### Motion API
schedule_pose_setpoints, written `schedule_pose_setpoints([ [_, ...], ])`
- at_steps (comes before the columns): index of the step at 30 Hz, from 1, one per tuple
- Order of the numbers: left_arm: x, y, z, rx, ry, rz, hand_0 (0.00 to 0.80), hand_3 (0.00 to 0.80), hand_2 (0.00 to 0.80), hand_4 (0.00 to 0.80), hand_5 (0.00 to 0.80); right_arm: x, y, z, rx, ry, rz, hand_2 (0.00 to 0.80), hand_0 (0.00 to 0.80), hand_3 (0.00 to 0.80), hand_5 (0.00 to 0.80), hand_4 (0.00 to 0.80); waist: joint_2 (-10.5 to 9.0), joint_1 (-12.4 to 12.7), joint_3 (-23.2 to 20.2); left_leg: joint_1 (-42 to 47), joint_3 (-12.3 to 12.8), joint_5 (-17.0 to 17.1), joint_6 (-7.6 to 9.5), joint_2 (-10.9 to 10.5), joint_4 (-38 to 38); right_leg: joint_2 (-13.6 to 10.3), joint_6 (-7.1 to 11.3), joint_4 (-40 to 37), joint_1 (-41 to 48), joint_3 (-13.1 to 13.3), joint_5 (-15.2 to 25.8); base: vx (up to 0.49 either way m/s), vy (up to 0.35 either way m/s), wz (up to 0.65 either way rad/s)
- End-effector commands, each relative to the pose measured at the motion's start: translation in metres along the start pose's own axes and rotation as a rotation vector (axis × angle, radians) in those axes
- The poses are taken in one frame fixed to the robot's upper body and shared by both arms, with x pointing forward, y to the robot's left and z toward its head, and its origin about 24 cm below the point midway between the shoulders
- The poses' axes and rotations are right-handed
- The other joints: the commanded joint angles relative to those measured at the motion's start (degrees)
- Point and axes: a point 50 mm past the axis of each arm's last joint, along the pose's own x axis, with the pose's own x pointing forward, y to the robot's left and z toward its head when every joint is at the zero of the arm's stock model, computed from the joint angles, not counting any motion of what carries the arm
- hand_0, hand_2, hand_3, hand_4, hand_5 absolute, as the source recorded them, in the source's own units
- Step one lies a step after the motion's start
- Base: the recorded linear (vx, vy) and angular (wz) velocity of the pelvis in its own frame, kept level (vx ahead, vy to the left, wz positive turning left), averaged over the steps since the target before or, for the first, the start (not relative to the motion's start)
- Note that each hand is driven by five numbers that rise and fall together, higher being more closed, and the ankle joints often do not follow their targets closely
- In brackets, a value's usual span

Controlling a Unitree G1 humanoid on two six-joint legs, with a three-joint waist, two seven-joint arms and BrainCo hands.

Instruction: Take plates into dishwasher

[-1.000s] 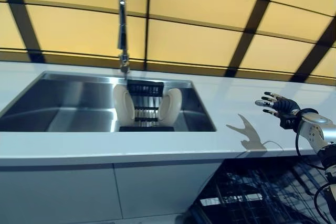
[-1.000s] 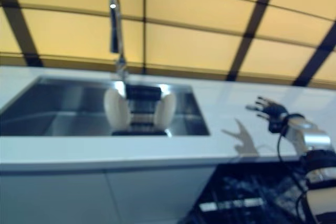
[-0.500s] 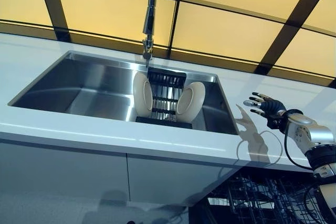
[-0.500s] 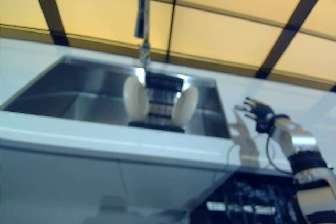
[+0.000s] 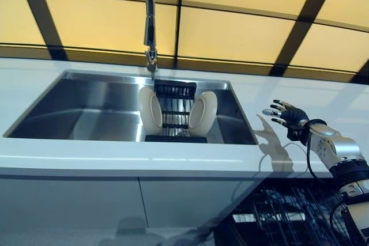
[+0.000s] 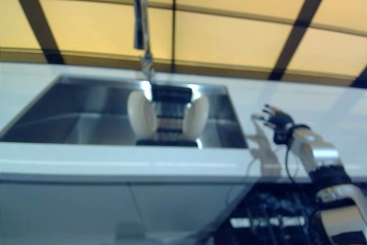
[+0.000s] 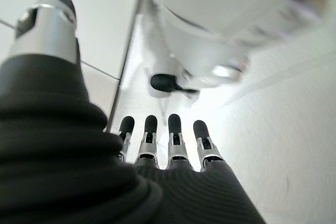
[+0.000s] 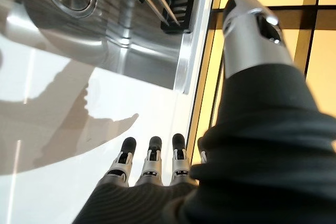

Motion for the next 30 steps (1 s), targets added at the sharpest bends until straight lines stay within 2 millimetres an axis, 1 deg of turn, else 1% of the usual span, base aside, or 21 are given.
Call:
schedule_pose_setpoints([
  [1,0.001,-0.003,-0.007,0.067,0.022,-0.03,0.0,0.0,0.0,0.0,0.0,0.0,-0.009,0.035,0.058,-0.129,-0.038,0.0,0.0,0.0,0.0,0.0,-0.66,0.64,-2.7,7.36,-0.87,-4.73,-1.32,-0.36,-6.51,0.35,3.26,-5.32,1.8,1.13,11.64,0.093,-0.034,0.17],
  [4,0.001,-0.003,-0.011,0.094,0.032,-0.025,0.0,0.0,0.0,0.0,0.0,0.002,-0.005,0.033,0.056,-0.114,-0.021,0.0,0.0,0.0,0.0,0.0,-0.58,0.76,-3.05,7.55,-0.31,-5.15,-1.35,-0.38,-6.51,0.17,3.12,-6.13,2.83,0.93,11.31,0.08,0.005,0.14],
  [6,0.0,0.0,-0.013,0.08,0.039,-0.017,0.0,0.0,0.0,0.0,0.0,0.004,0.002,0.03,0.051,-0.087,-0.015,0.0,0.0,0.0,0.0,0.0,-0.37,0.81,-3.0,7.77,0.25,-5.47,-1.44,-0.31,-6.51,-0.15,3.11,-6.55,3.33,0.67,11.05,0.072,0.032,-0.01],
  [11,0.0,0.002,-0.018,0.072,0.052,-0.013,0.0,0.0,0.0,0.0,0.0,0.008,0.015,0.027,0.081,-0.069,0.015,0.0,0.0,0.0,0.0,0.0,-0.35,0.76,-2.74,7.93,0.61,-5.71,-1.57,-0.19,-6.51,-0.41,3.3,-6.53,3.08,0.69,11.16,0.019,0.012,-0.01],
  [12,0.0,0.002,-0.019,0.077,0.053,-0.02,0.0,0.0,0.0,0.0,0.0,0.009,0.02,0.026,0.094,-0.062,0.027,0.0,0.0,0.0,0.0,0.0,-0.39,0.75,-2.46,8.15,0.71,-5.87,-1.55,-0.09,-6.51,-0.57,3.43,-6.34,2.89,0.55,11.28,0.031,0.016,-0.05],
  [15,0.001,-0.002,-0.02,0.086,0.053,-0.03,0.0,0.0,0.0,0.0,0.0,0.011,0.027,0.023,0.108,-0.051,0.042,0.0,0.0,0.0,0.0,0.0,-0.47,0.77,-2.08,8.26,0.8,-6.06,-1.45,0.03,-6.51,-0.79,3.62,-5.93,2.38,0.51,11.39,0.018,0.011,-0.05],
  [23,0.001,-0.001,-0.02,0.09,0.05,-0.019,0.0,0.0,0.0,0.0,0.0,0.015,0.042,0.02,0.106,-0.014,0.063,0.0,0.0,0.0,0.0,0.0,-0.61,0.97,-1.24,8.52,0.88,-6.26,-1.37,0.24,-6.51,-1.48,4.2,-4.86,1.23,0.13,11.71,0.004,0.006,-0.01],
  [27,0.001,-0.001,-0.02,0.095,0.053,-0.013,0.0,0.0,0.0,0.0,0.0,0.016,0.045,0.02,0.105,-0.008,0.072,0.0,0.0,0.0,0.0,0.0,-0.82,1.07,-1.11,8.67,0.81,-6.41,-1.37,0.31,-6.51,-1.59,4.31,-4.75,1.21,-0.16,11.72,0.008,0.007,0.04],
  [30,0.001,-0.001,-0.021,0.099,0.054,-0.011,0.0,0.0,0.0,0.0,0.0,0.016,0.049,0.023,0.1,-0.014,0.083,0.0,0.0,0.0,0.0,0.0,-1.0,1.13,-1.03,8.74,0.86,-6.45,-1.45,0.43,-6.51,-1.69,4.4,-4.73,1.24,-0.32,11.71,0.0,0.0,0.01],
])
